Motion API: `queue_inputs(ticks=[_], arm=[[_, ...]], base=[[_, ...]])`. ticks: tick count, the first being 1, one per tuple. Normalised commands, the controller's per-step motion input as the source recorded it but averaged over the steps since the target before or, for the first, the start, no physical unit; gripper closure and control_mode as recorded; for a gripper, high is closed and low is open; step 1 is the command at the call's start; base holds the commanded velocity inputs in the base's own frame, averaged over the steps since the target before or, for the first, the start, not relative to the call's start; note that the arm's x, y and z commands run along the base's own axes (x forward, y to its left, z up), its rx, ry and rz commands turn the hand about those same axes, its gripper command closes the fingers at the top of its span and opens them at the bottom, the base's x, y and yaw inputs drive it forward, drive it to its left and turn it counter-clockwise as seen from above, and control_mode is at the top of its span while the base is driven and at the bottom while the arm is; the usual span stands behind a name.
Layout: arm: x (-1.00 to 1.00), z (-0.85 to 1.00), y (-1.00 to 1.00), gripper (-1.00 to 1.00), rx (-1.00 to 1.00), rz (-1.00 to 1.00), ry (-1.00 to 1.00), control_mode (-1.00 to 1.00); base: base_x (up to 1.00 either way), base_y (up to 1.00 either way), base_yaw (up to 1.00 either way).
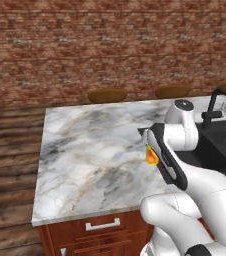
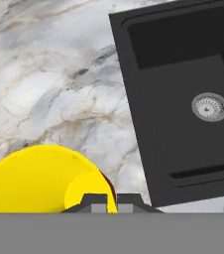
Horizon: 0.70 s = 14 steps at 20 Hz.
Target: Pick the cup and bowl from the counter and place them on the counter next to the sink.
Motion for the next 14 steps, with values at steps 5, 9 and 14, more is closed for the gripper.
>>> queue_inputs(ticks=[5, 9, 14], arm=[[0.0, -0.01, 0.0, 1.0, 0.0, 0.0, -0.07, -1.0], [0.02, 0.0, 0.0, 1.0, -0.01, 0.0, 0.09, -1.0], [0.12, 0.0, 0.0, 1.0, -0.02, 0.0, 0.21, -1.0]], base=[[0.0, 0.0, 0.0], [0.0, 0.0, 0.0], [0.0, 0.0, 0.0]])
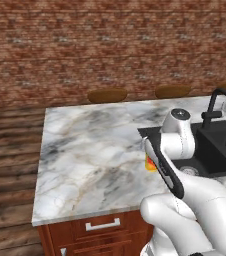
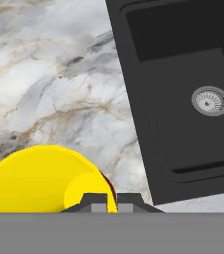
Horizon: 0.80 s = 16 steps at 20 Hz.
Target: Pick the cup and bowl from the counter and place them on the counter next to the sink.
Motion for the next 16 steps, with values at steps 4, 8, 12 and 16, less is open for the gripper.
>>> queue_inputs(ticks=[4, 8, 12, 16], arm=[[0.15, 0.0, 0.0, 1.0, 0.0, 0.0, 0.15, -1.0], [0.1, -0.07, 0.0, 1.0, 0.0, 0.0, 0.04, -1.0], [0.05, -0.19, 0.0, 1.0, 0.0, 0.0, 0.0, -1.0], [0.06, -0.31, 0.0, 1.0, 0.0, 0.0, -0.01, -1.0]], base=[[0.0, 0.0, 0.0], [0.0, 0.0, 0.0], [0.0, 0.0, 0.0], [0.0, 0.0, 0.0]])
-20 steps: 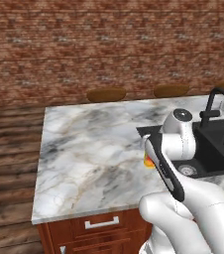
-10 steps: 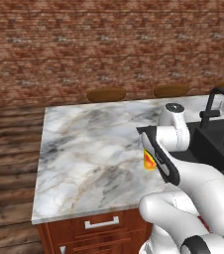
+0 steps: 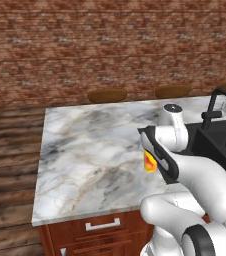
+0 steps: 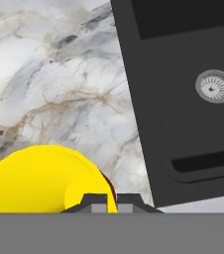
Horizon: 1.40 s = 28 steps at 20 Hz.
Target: Pick the cup and bowl from the counter and place them on the counter next to the sink.
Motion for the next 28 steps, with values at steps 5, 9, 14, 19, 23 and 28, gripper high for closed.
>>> queue_inputs(ticks=[5, 9, 14, 19, 23, 28], arm=[[0.03, -0.37, 0.0, 1.0, 0.0, 0.0, -0.03, -1.0], [0.04, -0.31, 0.0, 1.0, 0.0, 0.0, -0.03, -1.0], [0.04, -0.29, 0.0, 1.0, 0.0, 0.0, -0.01, -1.0], [0.04, -0.28, 0.0, 1.0, 0.0, 0.0, 0.0, -1.0], [0.04, -0.27, 0.0, 1.0, 0.0, 0.0, 0.0, -1.0], [0.01, -0.22, 0.0, 1.0, 0.0, 0.0, 0.0, -1.0]], base=[[0.0, 0.0, 0.0], [0.0, 0.0, 0.0], [0.0, 0.0, 0.0], [0.0, 0.0, 0.0], [0.0, 0.0, 0.0], [0.0, 0.0, 0.0]])
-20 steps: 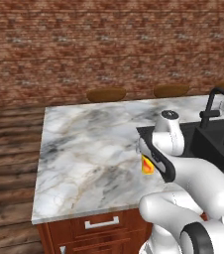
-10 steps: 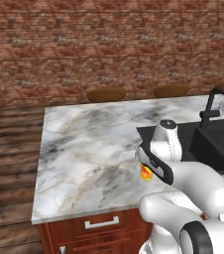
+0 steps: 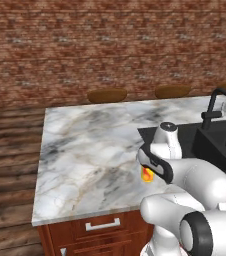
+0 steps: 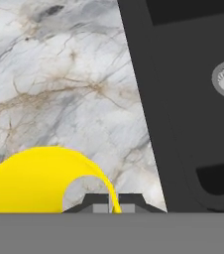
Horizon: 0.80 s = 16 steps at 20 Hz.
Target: Pick the cup and bowl from the counter and place them on the counter next to the sink.
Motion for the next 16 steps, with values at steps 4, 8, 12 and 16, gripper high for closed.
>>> queue_inputs(ticks=[4, 8, 12, 16], arm=[[0.03, -0.25, 0.0, 1.0, 0.0, 0.0, 0.0, -1.0], [0.01, -0.36, 0.0, 1.0, 0.0, 0.0, 0.0, -1.0], [0.0, -0.19, 0.0, 1.0, 0.0, 0.0, 0.0, -1.0], [0.0, 0.0, 0.0, 1.0, 0.0, 0.0, 0.0, -1.0]], base=[[0.0, 0.0, 0.0], [0.0, 0.0, 0.0], [0.0, 0.0, 0.0], [0.0, 0.0, 0.0]])
